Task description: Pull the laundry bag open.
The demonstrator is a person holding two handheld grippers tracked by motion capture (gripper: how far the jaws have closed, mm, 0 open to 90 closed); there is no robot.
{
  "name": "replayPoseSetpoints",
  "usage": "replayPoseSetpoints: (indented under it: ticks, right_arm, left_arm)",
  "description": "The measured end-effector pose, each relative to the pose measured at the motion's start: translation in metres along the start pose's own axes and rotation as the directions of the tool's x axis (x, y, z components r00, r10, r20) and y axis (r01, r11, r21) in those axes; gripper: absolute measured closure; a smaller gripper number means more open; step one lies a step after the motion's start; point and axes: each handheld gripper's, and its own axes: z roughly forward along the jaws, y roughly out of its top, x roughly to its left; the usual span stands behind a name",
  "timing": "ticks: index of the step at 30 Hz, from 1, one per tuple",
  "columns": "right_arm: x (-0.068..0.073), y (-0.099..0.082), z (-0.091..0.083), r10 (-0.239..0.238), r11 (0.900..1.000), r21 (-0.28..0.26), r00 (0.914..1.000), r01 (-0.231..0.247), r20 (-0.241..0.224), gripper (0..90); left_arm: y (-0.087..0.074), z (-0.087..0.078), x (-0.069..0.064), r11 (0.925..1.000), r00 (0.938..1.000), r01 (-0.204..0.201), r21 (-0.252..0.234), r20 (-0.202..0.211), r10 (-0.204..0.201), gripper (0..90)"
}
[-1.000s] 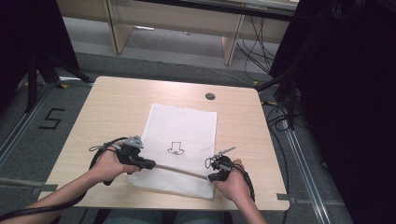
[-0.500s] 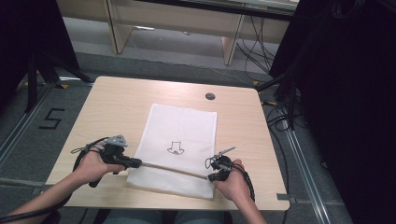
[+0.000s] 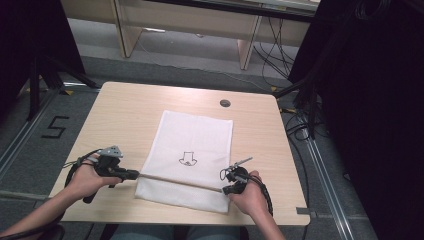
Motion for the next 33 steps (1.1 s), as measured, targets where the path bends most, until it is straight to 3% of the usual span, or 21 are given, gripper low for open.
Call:
replayPoseSetpoints:
  ticks: [7, 10, 11, 15, 16, 17, 21, 23, 29, 31, 33]
  right_arm:
    - [0.000, 0.000, 0.000, -0.001, 1.0000, -0.001, 1.0000, 0.001, 0.002, 90.0]
    - [0.000, 0.000, 0.000, -0.003, 1.0000, -0.001, 1.0000, 0.003, 0.005, 90.0]
    - [-0.002, 0.001, 0.001, -0.041, 0.9990, -0.017, 0.9991, 0.041, -0.004, 90.0]
    - [0.000, -0.001, 0.000, -0.017, 0.9998, -0.013, 0.9999, 0.017, 0.002, 90.0]
    - [0.000, -0.002, 0.000, -0.022, 0.9996, -0.019, 0.9998, 0.022, -0.002, 90.0]
    - [0.003, -0.002, -0.001, 0.023, 0.9997, -0.004, 0.9997, -0.023, -0.012, 90.0]
    - [-0.001, -0.002, 0.001, -0.029, 0.9991, -0.031, 0.9996, 0.029, -0.003, 90.0]
    - [0.001, -0.003, 0.000, -0.015, 0.9995, -0.026, 0.9999, 0.015, 0.001, 90.0]
    - [-0.002, -0.005, 0.000, -0.010, 0.9992, -0.040, 0.9998, 0.009, -0.015, 88.2]
    - [-0.003, -0.005, 0.000, -0.024, 0.9979, -0.060, 0.9995, 0.023, -0.020, 86.9]
    - [-0.002, -0.006, -0.001, -0.019, 0.9984, -0.055, 0.9996, 0.018, -0.019, 84.5]
  left_arm:
    - [-0.003, 0.003, -0.003, 1.0000, 0.9997, 0.001, 0.001, -0.025, -0.001, 87.2]
    - [-0.004, 0.004, -0.003, 1.0000, 0.9999, 0.004, -0.004, -0.017, -0.004, 87.0]
    - [-0.006, 0.005, -0.003, 1.0000, 0.9997, -0.004, -0.004, -0.025, 0.004, 86.9]
    - [-0.008, 0.007, -0.005, 0.9998, 0.9997, 0.012, -0.015, -0.022, -0.013, 86.4]
    - [-0.008, 0.006, -0.005, 0.9998, 0.9996, 0.001, -0.019, -0.027, -0.001, 85.7]
    - [-0.008, 0.006, -0.005, 0.9996, 0.9995, 0.011, -0.025, -0.030, -0.011, 84.4]
    - [-0.008, 0.002, -0.004, 0.9982, 0.9987, 0.008, -0.059, -0.050, -0.011, 75.7]
    - [-0.007, -0.001, -0.003, 0.9955, 0.9978, 0.022, -0.092, -0.060, -0.027, 67.3]
    - [-0.005, -0.010, -0.004, 0.9726, 0.9950, 0.060, -0.225, -0.064, -0.076, 47.9]
    - [-0.005, -0.012, -0.007, 0.9670, 0.9946, 0.060, -0.248, -0.067, -0.079, 44.0]
    - [-0.005, -0.013, -0.008, 0.9669, 0.9943, 0.055, -0.249, -0.074, -0.076, 40.4]
